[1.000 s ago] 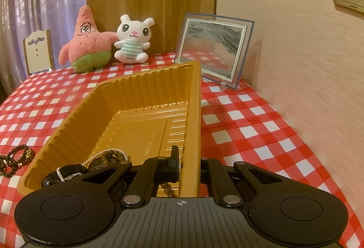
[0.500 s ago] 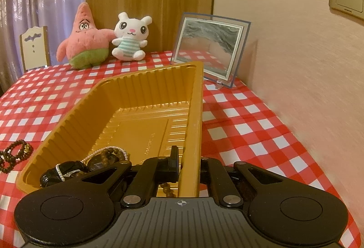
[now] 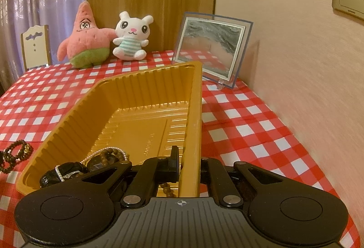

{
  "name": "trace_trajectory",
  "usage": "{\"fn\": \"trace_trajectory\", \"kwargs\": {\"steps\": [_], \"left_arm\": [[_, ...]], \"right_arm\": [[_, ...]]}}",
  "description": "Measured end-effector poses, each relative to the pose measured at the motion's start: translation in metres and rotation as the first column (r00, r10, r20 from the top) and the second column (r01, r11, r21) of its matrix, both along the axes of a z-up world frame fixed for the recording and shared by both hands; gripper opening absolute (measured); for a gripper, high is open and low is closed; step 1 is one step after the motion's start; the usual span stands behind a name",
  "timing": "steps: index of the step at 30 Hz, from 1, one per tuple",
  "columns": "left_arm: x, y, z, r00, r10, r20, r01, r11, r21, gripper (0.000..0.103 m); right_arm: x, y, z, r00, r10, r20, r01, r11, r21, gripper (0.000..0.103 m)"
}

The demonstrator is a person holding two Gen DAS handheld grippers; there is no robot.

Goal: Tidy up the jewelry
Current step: 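Grasp a dark bead bracelet from the pile with the left tool, then carry the dark bead bracelet into the tray and open the left tool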

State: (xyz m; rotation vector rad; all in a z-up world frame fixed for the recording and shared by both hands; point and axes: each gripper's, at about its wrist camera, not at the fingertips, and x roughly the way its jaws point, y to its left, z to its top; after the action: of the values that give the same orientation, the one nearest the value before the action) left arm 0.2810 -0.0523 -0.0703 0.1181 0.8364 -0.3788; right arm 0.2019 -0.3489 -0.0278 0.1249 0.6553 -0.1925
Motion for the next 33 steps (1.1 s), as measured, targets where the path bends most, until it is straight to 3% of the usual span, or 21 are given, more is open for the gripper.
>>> {"fn": "trace_trajectory", "kwargs": {"steps": [8,12,20,24,33], "left_arm": [[0.02,-0.009,-0.014,0.999,-0.044,-0.011,0.045,0.996,0.078,0.023],[0.026,-0.011,-0.022,0.998,-0.058,-0.032,0.06,0.994,0.095,0.015],[0.029,-0.017,-0.028,0.997,-0.078,-0.03,0.081,0.988,0.131,0.011],[0.032,-0.012,-0.024,0.997,-0.066,-0.037,0.069,0.993,0.093,0.005],[0.029,0.017,0.013,1.0,0.005,-0.013,-0.006,0.999,-0.045,0.005]], "right_arm": [[0.001,0.002,-0.001,1.0,-0.01,-0.002,0.01,1.0,0.008,0.005],[0.001,0.002,-0.001,1.0,-0.01,-0.003,0.01,1.0,0.008,0.005],[0.002,0.002,-0.001,1.0,-0.011,-0.005,0.011,1.0,0.01,0.005],[0.002,0.002,-0.001,1.0,-0.012,-0.005,0.012,1.0,0.01,0.005],[0.004,0.002,-0.001,1.0,-0.01,0.002,0.01,1.0,0.013,0.005]]}}
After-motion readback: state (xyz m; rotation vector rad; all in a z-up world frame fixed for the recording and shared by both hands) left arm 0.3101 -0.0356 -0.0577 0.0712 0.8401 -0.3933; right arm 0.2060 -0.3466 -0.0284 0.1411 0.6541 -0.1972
